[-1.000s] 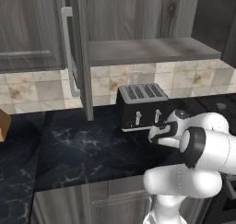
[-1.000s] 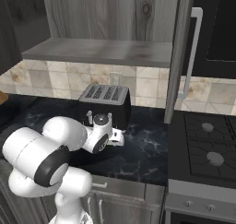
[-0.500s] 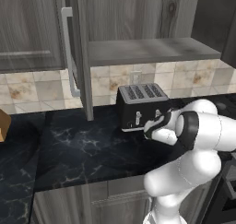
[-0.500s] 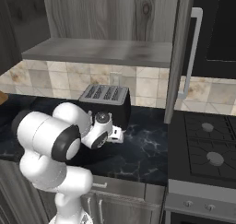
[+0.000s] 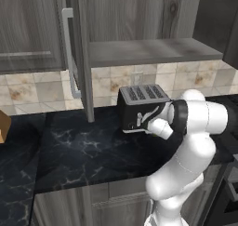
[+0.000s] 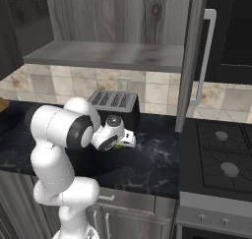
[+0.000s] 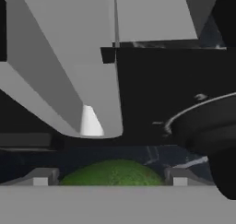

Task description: Pick the avocado from the counter and place it in the cabinet. Then close the cabinet.

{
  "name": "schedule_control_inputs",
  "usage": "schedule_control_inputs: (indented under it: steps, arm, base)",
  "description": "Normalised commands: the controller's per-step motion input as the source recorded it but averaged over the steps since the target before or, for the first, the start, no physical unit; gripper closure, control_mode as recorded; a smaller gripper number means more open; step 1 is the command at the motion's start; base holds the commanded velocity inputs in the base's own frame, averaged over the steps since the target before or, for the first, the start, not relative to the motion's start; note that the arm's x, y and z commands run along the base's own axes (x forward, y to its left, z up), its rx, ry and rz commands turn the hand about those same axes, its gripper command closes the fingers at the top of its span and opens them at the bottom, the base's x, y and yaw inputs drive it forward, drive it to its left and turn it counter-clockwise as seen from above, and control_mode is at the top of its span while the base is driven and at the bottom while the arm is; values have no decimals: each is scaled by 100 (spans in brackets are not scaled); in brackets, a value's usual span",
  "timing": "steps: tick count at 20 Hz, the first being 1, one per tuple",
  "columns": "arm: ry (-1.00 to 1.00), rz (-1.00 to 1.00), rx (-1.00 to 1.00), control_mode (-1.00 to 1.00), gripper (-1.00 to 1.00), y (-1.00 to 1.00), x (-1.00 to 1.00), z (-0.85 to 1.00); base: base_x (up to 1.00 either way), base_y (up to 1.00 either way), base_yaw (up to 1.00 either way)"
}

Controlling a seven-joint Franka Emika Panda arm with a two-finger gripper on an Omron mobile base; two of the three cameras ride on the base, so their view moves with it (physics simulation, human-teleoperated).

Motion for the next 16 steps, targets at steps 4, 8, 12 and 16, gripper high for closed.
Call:
schedule_control_inputs:
  steps: [4,8,12,16]
  arm:
    - [0,0,3,-100,100,-3,-83,-18]
    - [-22,0,3,-100,100,-18,-100,3]
    - [-37,0,0,-100,100,-14,-100,81]
    - [-23,0,4,-100,100,-1,-100,100]
  base:
    - [0,0,0]
    - [0,0,0]
    - [0,0,0]
    - [0,0,0]
